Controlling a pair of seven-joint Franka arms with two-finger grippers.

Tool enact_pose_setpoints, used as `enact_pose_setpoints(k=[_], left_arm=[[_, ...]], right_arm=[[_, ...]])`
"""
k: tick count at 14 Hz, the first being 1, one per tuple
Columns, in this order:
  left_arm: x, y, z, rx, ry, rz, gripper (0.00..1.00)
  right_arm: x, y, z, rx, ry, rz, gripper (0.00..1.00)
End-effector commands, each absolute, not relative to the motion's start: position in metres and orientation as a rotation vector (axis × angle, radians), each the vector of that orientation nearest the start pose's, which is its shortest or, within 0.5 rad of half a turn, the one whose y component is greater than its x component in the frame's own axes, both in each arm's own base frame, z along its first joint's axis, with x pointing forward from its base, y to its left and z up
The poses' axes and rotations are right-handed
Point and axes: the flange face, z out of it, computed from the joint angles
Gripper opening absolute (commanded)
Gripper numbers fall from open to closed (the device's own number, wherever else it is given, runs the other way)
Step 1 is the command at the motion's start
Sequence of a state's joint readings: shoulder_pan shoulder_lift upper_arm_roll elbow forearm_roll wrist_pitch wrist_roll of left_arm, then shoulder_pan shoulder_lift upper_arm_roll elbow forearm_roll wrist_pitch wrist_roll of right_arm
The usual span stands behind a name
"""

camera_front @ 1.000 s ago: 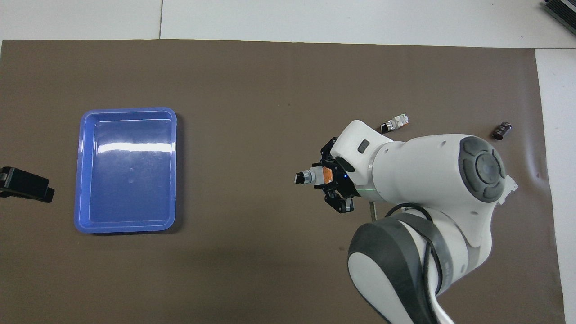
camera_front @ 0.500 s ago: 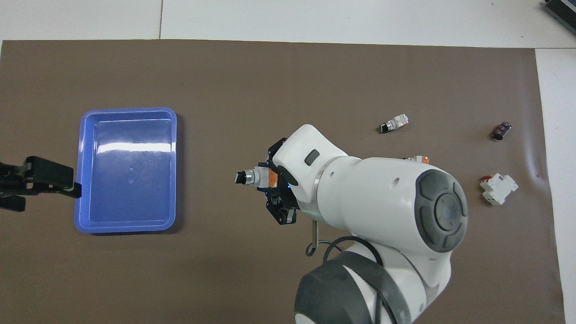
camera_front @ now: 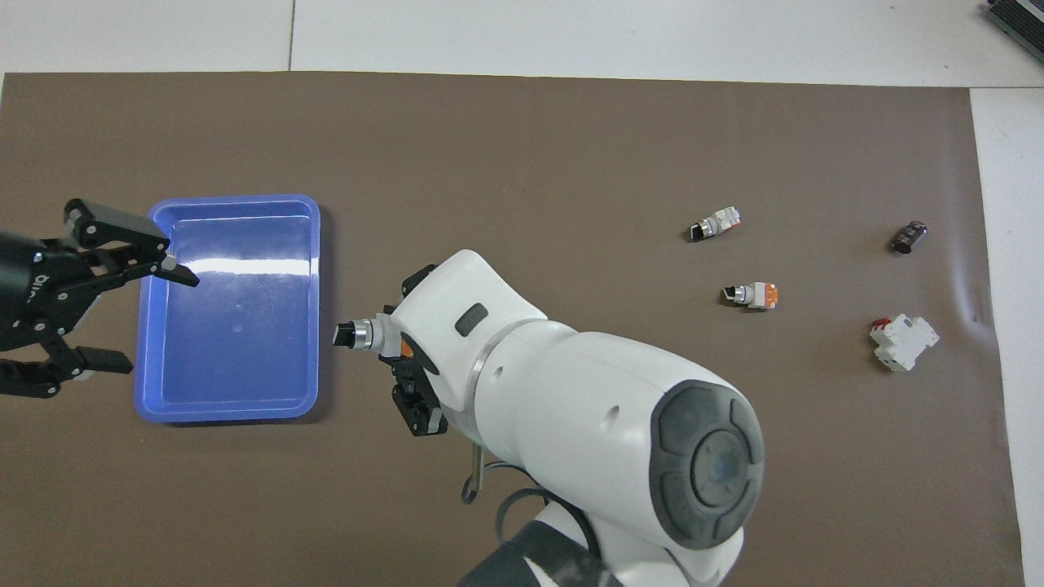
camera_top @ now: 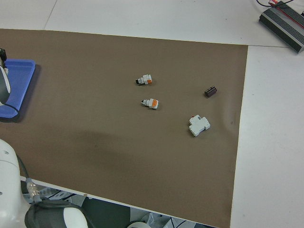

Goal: Turn and place switch with both arms

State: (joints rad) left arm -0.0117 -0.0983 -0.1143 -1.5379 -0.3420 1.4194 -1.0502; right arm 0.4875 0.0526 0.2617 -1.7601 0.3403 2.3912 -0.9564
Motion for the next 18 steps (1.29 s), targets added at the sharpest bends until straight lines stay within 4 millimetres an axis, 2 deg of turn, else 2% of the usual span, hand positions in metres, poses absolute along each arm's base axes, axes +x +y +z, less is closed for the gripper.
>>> enact_pose_setpoints(k=[1, 3, 6, 9, 13, 16, 18], left_arm=[[0.49, -0.142, 0.678, -2.898, -1.775, 0.34, 0.96], [0.486, -0.158, 0.678, -2.772, -1.929, 0.372, 0.96], [0.486, -0.162, 0.68, -2.661, -2.103, 0.461, 1.0], [0.502, -0.168, 0.682, -2.687, -2.324, 0.449, 1.0], [0.503, -0.168, 0.687, -2.69, -2.349, 0.432, 1.0], [0.496, -0.189, 0.687, -2.73, -2.3, 0.44, 1.0], [0.5, -0.183, 0.69, -2.689, -2.387, 0.534, 1.0]], right_arm=[[0.458, 0.432, 0.596, -2.031, -1.898, -0.879, 0.0], [0.447, 0.444, 0.596, -2.042, -1.919, -0.874, 0.0], [0.447, 0.444, 0.596, -2.06, -1.916, -0.874, 0.0], [0.447, 0.446, 0.602, -2.056, -1.909, -0.89, 0.0], [0.449, 0.447, 0.605, -2.058, -1.895, -0.896, 0.0], [0.449, 0.447, 0.607, -2.085, -1.85, -0.891, 0.0], [0.45, 0.449, 0.609, -2.081, -1.848, -0.897, 0.0]])
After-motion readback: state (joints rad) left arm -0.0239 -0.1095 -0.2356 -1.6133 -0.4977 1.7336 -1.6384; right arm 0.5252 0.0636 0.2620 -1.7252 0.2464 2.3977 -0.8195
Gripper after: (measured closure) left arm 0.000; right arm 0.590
